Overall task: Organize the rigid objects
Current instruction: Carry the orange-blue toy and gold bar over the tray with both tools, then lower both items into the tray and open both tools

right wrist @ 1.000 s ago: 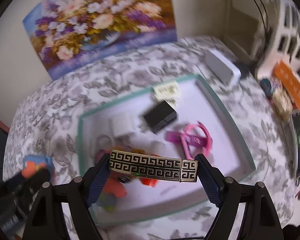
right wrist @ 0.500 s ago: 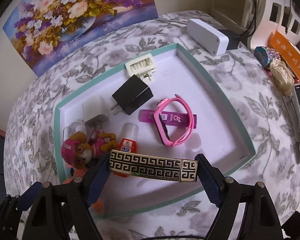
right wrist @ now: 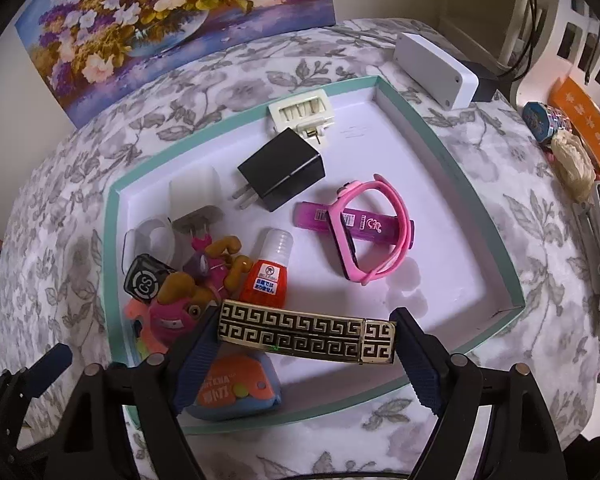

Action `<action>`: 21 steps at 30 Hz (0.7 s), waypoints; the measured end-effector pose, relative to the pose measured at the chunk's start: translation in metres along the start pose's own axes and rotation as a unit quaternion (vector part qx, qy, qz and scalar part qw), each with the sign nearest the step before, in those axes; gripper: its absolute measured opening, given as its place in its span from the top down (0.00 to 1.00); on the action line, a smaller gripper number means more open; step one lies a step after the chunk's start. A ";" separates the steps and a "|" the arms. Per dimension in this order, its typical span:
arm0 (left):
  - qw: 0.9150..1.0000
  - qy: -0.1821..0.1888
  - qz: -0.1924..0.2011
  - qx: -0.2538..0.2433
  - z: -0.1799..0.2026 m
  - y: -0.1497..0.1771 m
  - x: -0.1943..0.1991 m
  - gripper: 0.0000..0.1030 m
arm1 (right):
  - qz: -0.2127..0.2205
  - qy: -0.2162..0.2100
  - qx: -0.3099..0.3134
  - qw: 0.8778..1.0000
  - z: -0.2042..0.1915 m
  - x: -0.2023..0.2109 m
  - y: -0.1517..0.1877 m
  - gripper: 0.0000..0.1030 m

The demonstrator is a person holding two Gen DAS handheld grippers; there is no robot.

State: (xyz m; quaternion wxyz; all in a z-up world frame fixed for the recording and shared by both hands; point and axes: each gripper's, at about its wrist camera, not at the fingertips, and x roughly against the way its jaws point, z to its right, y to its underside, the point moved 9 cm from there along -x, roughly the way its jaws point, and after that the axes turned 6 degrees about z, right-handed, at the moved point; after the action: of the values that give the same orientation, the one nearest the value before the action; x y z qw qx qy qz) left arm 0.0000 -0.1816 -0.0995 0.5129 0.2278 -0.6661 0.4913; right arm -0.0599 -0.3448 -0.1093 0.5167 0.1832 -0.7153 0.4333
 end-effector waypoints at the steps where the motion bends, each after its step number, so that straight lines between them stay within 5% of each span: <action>1: 1.000 -0.002 0.001 0.006 -0.005 0.000 -0.001 0.32 | 0.000 0.004 0.001 1.000 0.000 0.000 0.001 0.16; 11: 0.999 -0.031 -0.016 0.034 -0.045 0.018 -0.005 0.30 | 0.009 0.019 0.003 1.000 0.005 0.006 0.007 0.00; 16: 0.998 -0.049 -0.004 0.040 -0.063 0.022 -0.002 0.11 | 0.013 0.014 -0.007 1.000 0.009 0.013 0.013 0.00; 21: 0.997 -0.056 0.014 0.049 -0.075 0.023 0.005 0.05 | 0.021 0.014 -0.002 1.000 0.007 0.024 0.019 0.00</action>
State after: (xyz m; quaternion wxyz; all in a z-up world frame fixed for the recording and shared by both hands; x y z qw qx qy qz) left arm 0.0139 -0.1041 -0.1056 0.4560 0.2706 -0.6717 0.5174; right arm -0.0870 -0.3352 -0.0969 0.5176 0.1609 -0.7128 0.4451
